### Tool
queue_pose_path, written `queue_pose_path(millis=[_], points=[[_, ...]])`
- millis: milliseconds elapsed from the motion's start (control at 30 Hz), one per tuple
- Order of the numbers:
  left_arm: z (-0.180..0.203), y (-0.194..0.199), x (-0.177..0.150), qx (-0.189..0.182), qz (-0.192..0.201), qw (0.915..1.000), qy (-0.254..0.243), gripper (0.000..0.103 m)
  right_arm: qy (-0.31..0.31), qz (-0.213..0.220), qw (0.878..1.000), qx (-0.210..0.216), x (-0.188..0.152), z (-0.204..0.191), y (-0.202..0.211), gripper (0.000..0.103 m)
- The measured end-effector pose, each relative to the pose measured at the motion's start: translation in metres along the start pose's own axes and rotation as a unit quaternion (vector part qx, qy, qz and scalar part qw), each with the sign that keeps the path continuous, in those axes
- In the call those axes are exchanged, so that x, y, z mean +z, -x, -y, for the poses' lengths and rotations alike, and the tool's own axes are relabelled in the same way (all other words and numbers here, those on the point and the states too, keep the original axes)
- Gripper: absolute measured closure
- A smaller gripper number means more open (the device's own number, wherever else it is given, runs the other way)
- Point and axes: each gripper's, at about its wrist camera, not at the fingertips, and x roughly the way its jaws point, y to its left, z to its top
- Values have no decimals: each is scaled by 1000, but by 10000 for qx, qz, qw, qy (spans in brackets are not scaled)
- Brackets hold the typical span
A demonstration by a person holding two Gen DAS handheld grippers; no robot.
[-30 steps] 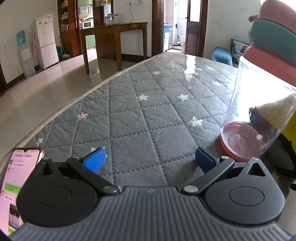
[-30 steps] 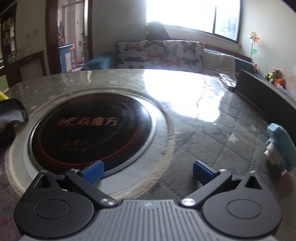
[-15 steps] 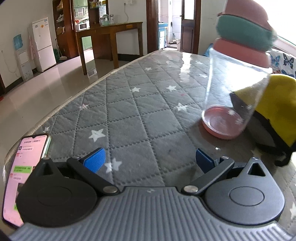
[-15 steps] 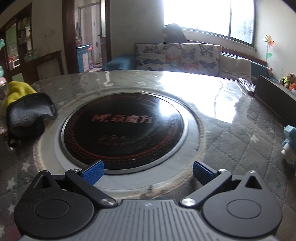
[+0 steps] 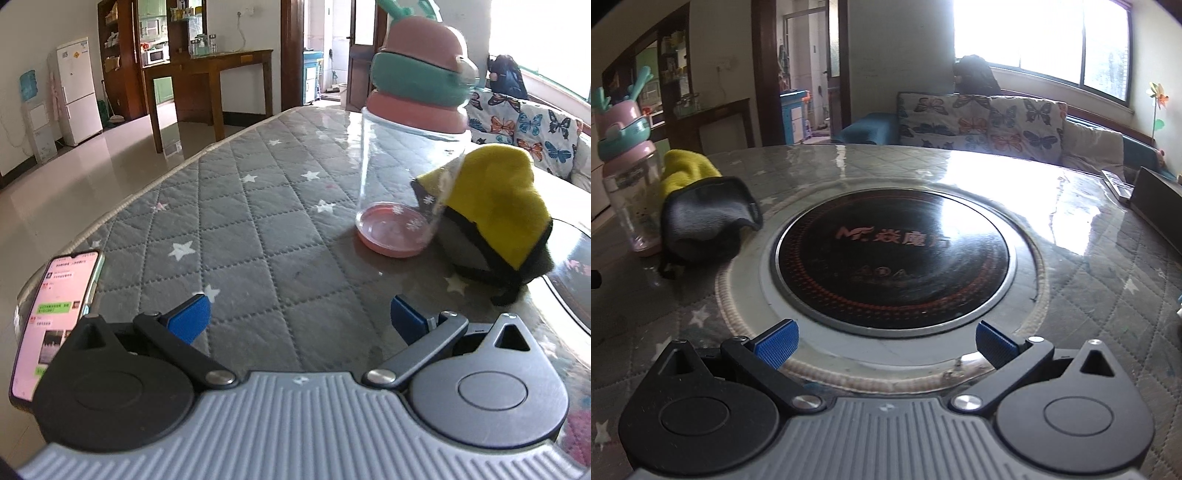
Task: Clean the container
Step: 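Approach the yellow cloth with the right tool while the left tool nears the bottle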
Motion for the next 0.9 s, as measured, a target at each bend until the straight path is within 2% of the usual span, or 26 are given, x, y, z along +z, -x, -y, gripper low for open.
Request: queue_pose_path(millis=[500,900], points=[[15,27,-24,27,-127,9999,-81,0,150,-69,9995,262,-8,-18,1,0],[27,28,-18,-37,-77,9998,-152,0,219,-84,9992,331,-8,-26,2,0]])
